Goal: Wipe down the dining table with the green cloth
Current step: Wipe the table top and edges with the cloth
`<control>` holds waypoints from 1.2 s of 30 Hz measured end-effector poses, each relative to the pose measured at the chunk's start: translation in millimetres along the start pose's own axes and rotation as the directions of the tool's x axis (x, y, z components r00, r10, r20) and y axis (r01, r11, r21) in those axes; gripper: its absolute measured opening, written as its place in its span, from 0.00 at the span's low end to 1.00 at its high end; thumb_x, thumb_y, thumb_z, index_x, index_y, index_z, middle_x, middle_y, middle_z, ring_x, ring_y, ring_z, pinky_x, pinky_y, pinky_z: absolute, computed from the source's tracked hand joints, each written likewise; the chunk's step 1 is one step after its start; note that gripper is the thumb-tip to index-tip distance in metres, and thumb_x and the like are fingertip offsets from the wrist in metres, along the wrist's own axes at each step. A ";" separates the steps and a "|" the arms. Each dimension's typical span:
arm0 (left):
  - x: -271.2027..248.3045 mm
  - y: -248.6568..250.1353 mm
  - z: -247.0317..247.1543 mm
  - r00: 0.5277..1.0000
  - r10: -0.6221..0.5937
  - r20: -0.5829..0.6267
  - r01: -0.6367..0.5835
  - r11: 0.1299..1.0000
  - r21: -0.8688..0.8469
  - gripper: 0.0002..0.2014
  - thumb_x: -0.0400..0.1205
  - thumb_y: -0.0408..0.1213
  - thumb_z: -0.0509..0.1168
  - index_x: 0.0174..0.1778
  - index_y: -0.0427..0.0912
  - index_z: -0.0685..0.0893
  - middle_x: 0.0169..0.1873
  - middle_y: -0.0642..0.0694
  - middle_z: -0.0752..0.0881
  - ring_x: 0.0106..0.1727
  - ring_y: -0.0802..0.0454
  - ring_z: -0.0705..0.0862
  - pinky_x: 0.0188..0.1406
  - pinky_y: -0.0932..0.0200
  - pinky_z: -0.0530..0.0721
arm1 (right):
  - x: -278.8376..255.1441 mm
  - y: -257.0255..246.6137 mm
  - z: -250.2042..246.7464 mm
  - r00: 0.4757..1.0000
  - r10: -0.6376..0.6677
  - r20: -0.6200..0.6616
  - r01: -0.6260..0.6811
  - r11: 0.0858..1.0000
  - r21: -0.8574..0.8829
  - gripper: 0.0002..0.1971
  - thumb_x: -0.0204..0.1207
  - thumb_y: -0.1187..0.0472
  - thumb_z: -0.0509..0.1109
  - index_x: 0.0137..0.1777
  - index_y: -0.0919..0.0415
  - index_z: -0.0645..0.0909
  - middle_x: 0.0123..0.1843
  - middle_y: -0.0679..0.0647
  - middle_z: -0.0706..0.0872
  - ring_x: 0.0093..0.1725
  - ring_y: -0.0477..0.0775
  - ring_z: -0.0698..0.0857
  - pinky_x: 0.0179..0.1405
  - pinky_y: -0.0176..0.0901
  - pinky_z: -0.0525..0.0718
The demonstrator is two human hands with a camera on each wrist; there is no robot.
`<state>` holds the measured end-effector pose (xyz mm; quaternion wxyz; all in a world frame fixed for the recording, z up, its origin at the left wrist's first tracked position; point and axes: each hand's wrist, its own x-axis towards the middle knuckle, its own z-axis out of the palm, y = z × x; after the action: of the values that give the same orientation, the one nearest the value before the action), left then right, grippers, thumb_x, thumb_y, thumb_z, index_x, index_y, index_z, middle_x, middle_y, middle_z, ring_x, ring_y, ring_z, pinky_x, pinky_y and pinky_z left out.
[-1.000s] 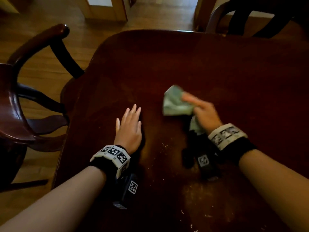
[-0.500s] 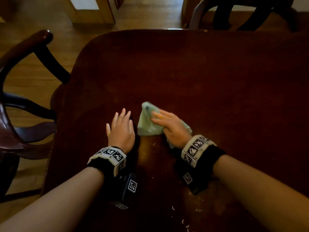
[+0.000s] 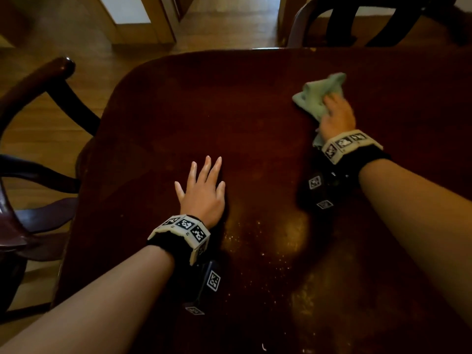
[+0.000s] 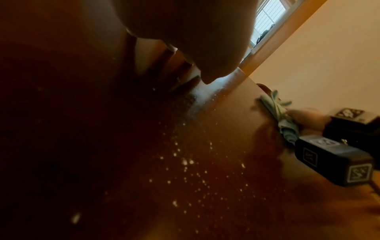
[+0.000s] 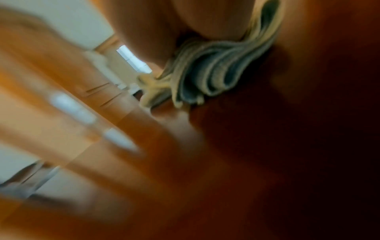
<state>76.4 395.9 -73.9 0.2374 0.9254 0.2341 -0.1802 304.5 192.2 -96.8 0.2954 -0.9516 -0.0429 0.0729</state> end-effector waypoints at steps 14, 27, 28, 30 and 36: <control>-50.2 -49.3 -5.4 0.992 0.033 -0.124 -0.060 0.972 -0.226 0.24 0.87 0.35 0.48 0.81 0.46 0.58 0.82 0.48 0.58 0.84 0.53 0.52 0.84 0.45 0.52 | -185.1 -33.2 53.4 0.881 -0.332 0.338 0.265 0.936 0.231 0.28 0.72 0.74 0.55 0.72 0.57 0.73 0.78 0.52 0.70 0.82 0.55 0.60 0.83 0.58 0.53; -186.6 -155.9 -2.3 0.986 0.027 -0.163 -0.061 0.976 -0.210 0.23 0.87 0.35 0.49 0.80 0.42 0.61 0.82 0.44 0.60 0.83 0.51 0.56 0.83 0.46 0.54 | -406.8 -86.3 105.8 0.758 -0.403 0.513 0.314 0.915 0.254 0.29 0.74 0.74 0.56 0.73 0.53 0.73 0.79 0.45 0.69 0.82 0.48 0.58 0.82 0.48 0.45; -194.4 -159.9 0.1 0.987 0.029 -0.157 -0.063 0.975 -0.214 0.23 0.87 0.36 0.49 0.80 0.42 0.61 0.82 0.44 0.60 0.83 0.51 0.56 0.83 0.47 0.54 | -414.5 -86.0 107.6 0.753 -0.394 0.527 0.281 0.917 0.284 0.28 0.73 0.76 0.56 0.72 0.55 0.74 0.78 0.48 0.70 0.82 0.50 0.60 0.82 0.48 0.47; -212.6 -164.5 5.0 0.990 0.041 -0.135 -0.070 0.974 -0.217 0.23 0.87 0.36 0.48 0.80 0.42 0.61 0.82 0.45 0.59 0.83 0.52 0.56 0.83 0.50 0.54 | -422.2 -89.8 101.1 0.797 -0.293 0.528 0.061 0.909 0.412 0.27 0.72 0.79 0.55 0.68 0.61 0.78 0.76 0.54 0.74 0.79 0.52 0.67 0.82 0.45 0.58; -225.0 -140.8 12.8 0.992 0.106 -0.073 -0.119 0.970 -0.213 0.23 0.88 0.38 0.47 0.80 0.45 0.61 0.82 0.47 0.59 0.83 0.53 0.56 0.83 0.51 0.55 | -392.1 -68.9 30.9 0.920 0.149 0.362 -0.351 0.722 0.597 0.28 0.73 0.76 0.53 0.69 0.53 0.78 0.67 0.54 0.81 0.40 0.36 0.78 0.36 0.20 0.76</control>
<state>-185.3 420.4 -34.3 0.3395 0.9108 0.2068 -0.1117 -89.7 217.2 -38.4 0.5850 -0.7646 0.0727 0.2607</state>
